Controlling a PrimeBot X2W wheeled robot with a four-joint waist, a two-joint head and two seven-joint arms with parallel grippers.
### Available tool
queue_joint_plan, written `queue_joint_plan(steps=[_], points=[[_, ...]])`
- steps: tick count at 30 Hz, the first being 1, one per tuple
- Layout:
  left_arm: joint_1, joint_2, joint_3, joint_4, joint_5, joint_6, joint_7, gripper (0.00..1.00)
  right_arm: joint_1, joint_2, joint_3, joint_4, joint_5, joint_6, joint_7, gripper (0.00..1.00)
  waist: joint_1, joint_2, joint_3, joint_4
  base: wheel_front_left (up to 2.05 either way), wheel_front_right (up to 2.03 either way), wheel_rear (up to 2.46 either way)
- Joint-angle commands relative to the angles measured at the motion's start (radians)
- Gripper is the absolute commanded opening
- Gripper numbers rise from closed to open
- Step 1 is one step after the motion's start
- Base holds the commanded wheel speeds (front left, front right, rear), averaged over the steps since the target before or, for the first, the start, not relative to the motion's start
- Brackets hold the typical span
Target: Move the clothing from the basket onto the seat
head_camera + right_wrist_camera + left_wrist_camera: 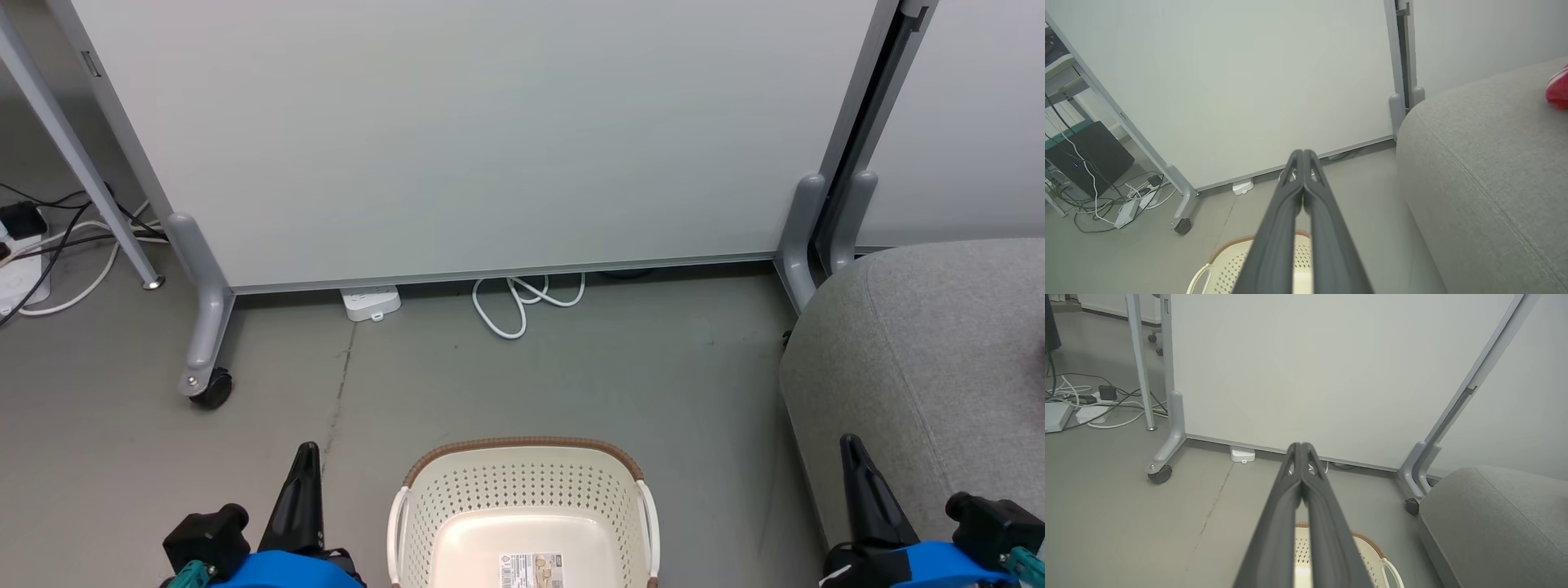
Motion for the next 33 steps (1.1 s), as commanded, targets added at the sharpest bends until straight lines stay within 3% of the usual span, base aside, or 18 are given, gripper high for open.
queue_joint_plan(steps=[1, 33], points=[[-0.036, 0.000, 0.009, -0.018, -0.040, -0.003, 0.007, 0.00, -0.030, -0.003, -0.004, -0.018, 0.042, 0.000, 0.007, 0.00, 0.0000, -0.0001, 0.000, -0.001, 0.00, 0.00, 0.00], [-0.076, -0.001, 0.085, -0.031, -0.530, -0.013, 0.131, 0.00, -0.072, -0.005, -0.026, -0.019, 0.529, 0.000, 0.129, 0.00, 0.0000, -0.0001, 0.009, -0.025, 0.00, 0.00, 0.00]])
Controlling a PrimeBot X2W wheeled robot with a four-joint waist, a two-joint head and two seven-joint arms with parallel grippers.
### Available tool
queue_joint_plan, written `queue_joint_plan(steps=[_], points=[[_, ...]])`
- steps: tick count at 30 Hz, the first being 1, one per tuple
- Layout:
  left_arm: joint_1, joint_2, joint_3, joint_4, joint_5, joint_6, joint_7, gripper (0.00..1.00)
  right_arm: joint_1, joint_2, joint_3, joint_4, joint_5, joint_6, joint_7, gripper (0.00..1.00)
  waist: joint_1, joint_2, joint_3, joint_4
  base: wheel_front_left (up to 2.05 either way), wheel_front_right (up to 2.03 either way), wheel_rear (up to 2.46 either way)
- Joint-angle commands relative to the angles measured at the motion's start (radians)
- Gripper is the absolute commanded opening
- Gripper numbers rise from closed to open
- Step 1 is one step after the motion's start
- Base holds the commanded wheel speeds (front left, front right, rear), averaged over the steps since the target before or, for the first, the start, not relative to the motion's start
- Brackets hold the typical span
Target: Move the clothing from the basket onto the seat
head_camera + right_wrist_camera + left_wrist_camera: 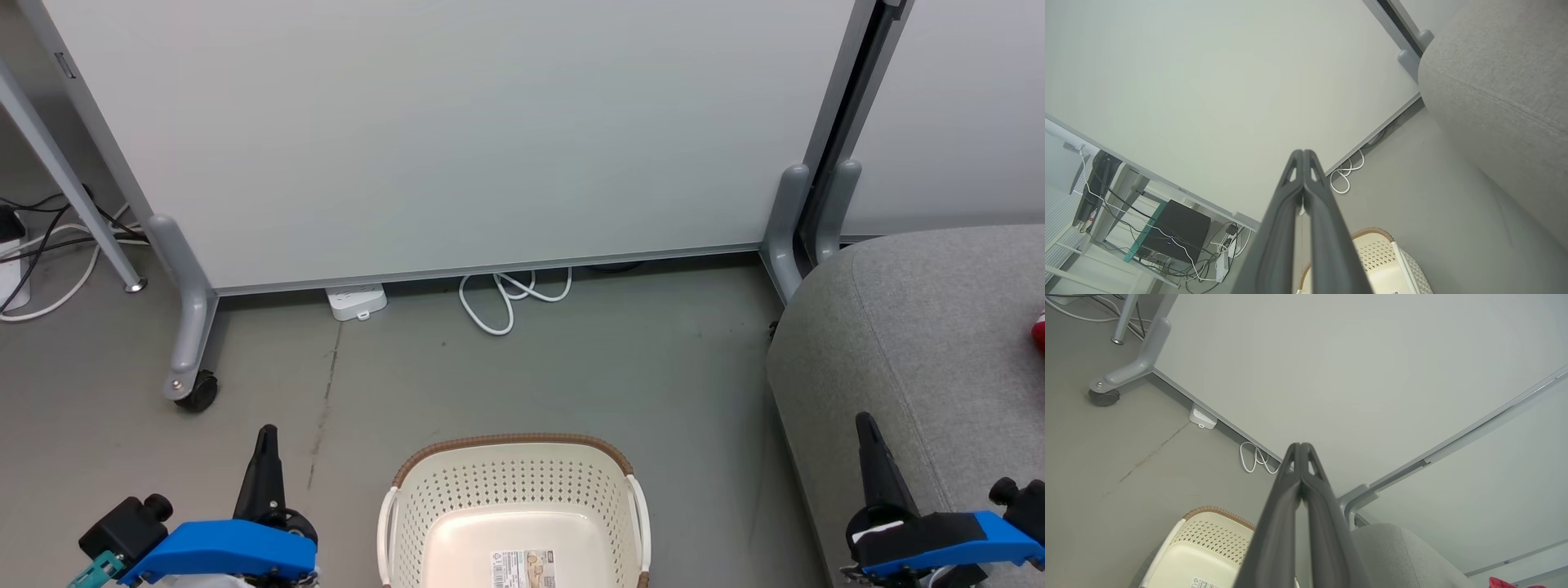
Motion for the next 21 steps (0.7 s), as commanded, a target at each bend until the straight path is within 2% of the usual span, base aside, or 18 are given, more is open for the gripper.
queue_joint_plan(steps=[1, 21], points=[[-0.032, 0.000, 0.012, -0.015, -0.035, -0.004, 0.008, 0.00, -0.025, -0.005, -0.004, -0.013, 0.037, 0.000, 0.007, 0.00, -0.0001, 0.0000, 0.000, -0.001, 0.00, 0.00, 0.00], [-0.050, 0.000, 0.047, -0.020, -0.255, -0.010, 0.064, 0.00, -0.046, -0.005, -0.015, -0.012, 0.255, 0.000, 0.063, 0.00, -0.0001, 0.0000, 0.006, -0.016, 0.00, 0.00, 0.00]])
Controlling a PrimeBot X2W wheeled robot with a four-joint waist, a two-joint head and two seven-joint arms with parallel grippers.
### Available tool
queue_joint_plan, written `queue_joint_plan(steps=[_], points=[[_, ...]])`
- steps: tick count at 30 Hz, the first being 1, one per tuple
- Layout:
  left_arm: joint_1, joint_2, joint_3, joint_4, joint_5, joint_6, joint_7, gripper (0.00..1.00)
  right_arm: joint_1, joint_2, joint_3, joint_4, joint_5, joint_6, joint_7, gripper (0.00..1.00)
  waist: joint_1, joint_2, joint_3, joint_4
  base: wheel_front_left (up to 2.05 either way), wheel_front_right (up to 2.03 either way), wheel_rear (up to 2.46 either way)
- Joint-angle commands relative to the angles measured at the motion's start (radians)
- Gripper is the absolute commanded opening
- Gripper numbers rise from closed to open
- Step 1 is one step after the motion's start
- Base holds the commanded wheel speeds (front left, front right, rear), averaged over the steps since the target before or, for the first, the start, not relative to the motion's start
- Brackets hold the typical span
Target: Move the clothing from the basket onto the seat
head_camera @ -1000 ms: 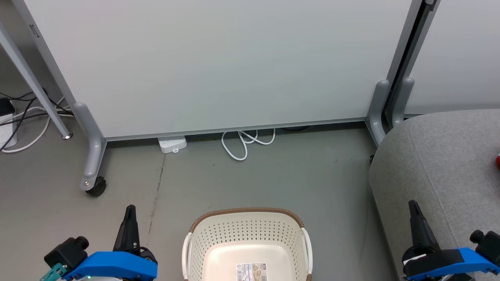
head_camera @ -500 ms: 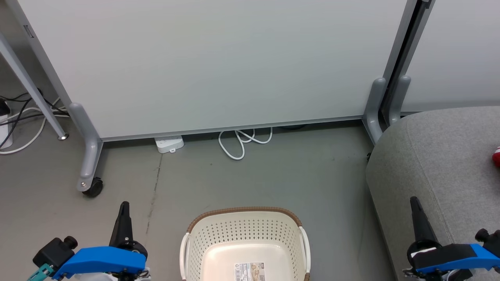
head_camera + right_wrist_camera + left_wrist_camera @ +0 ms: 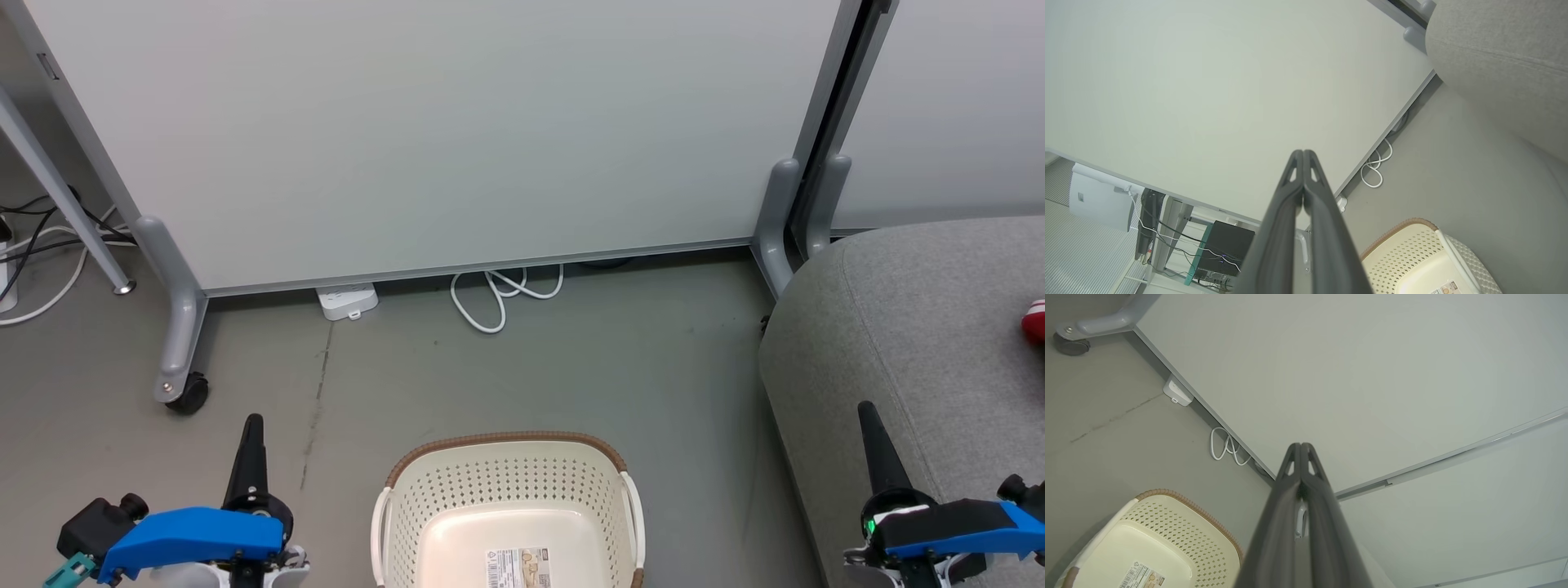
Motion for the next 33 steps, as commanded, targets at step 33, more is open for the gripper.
queue_joint_plan(steps=[33], points=[[-0.049, 0.000, 0.055, -0.018, -0.324, -0.014, 0.081, 0.00, -0.050, -0.006, -0.017, -0.008, 0.322, 0.000, 0.082, 0.00, -0.0001, 0.0000, 0.009, -0.026, 0.00, 0.00, 0.00]])
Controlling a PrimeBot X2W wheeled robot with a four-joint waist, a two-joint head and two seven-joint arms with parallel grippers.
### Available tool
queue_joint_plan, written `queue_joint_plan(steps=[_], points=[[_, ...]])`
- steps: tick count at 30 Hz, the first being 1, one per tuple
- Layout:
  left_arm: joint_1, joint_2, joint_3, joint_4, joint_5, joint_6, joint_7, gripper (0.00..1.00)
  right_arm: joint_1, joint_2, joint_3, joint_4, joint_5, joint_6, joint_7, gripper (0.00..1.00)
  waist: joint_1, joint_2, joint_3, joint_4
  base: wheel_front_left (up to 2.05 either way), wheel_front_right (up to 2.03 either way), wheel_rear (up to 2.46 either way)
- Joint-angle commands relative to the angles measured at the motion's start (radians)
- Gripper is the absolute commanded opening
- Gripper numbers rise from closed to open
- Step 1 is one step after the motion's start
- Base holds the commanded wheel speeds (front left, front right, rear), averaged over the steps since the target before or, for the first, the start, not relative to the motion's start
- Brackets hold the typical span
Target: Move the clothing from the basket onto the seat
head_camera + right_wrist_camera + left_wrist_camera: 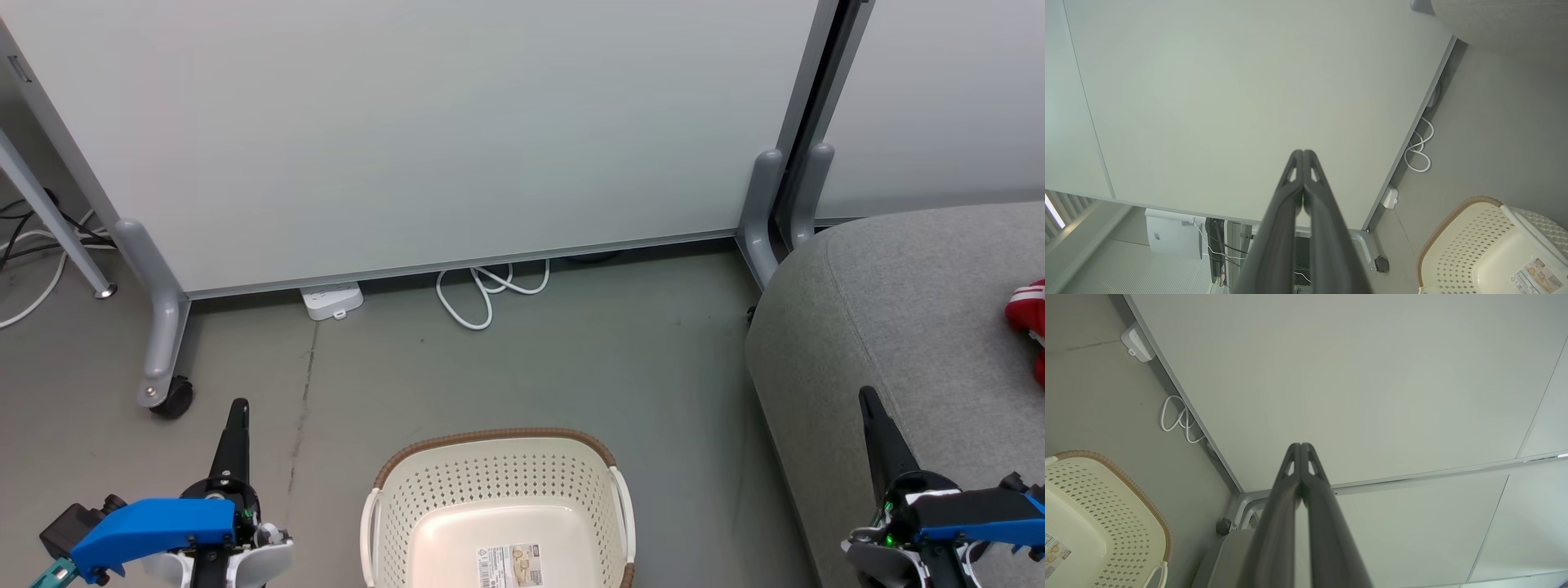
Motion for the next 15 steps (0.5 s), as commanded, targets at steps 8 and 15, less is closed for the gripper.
queue_joint_plan(steps=[8, 15], points=[[-0.024, 0.000, 0.016, -0.009, -0.073, -0.008, 0.019, 0.00, -0.025, -0.006, -0.006, -0.005, 0.073, 0.000, 0.020, 0.00, -0.0001, 0.0000, 0.002, -0.006, 0.00, 0.00, 0.00], [-0.025, 0.000, 0.023, -0.010, -0.125, -0.010, 0.031, 0.00, -0.028, -0.006, -0.008, -0.004, 0.124, 0.000, 0.033, 0.00, -0.0001, 0.0000, 0.004, -0.012, 0.00, 0.00, 0.00]])
